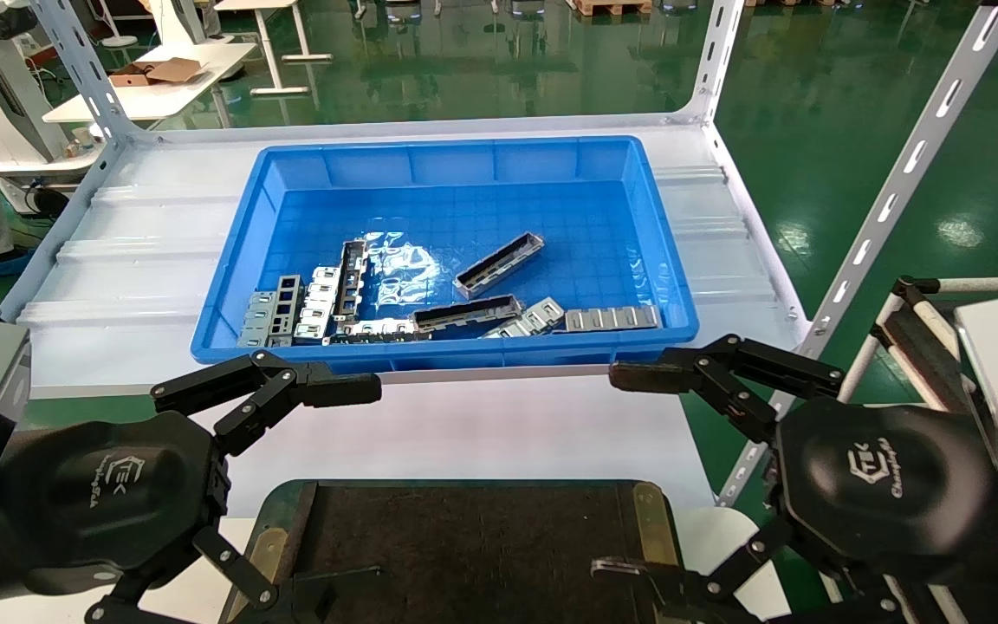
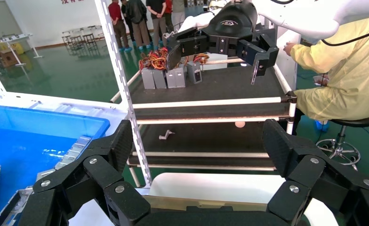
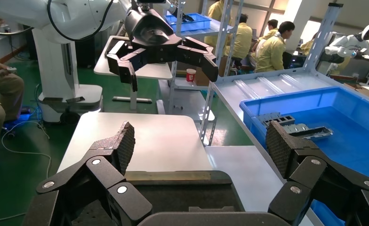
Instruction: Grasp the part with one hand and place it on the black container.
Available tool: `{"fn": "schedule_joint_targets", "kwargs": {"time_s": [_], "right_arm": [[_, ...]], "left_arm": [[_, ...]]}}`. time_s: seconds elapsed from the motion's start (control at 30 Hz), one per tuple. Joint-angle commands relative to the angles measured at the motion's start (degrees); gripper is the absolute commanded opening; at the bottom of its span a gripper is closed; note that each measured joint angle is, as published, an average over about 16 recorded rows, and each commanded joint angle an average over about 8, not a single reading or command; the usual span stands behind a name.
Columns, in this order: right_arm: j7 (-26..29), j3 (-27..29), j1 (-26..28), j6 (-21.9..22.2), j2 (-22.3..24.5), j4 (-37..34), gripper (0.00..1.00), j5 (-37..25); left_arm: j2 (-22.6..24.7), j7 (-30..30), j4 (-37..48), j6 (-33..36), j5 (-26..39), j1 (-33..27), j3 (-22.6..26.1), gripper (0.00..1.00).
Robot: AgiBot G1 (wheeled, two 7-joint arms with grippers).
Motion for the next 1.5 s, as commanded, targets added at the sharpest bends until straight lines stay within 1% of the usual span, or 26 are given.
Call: {"fn": "schedule_joint_targets", "kwargs": {"time_s": [0.03,1.17,1.5], "right_arm": [[0.0,0.0,0.0,0.0,0.0,0.0,1.0,0.0],[-0.01,-0.01,0.01,-0.01,0.0,-0.02,1.0,0.0],[-0.02,-0.03,0.03,-0.02,-0.01,-0.04,1.0,0.01]], "left_arm": [[0.0,0.0,0.0,0.0,0.0,0.0,0.0,1.0],[0.06,-0.05,0.09,-0.08,0.08,-0.11,0.04,1.0],[1.29,0.28,1.31,-2.27,2.35,-1.36,0.64,1.0]]}}
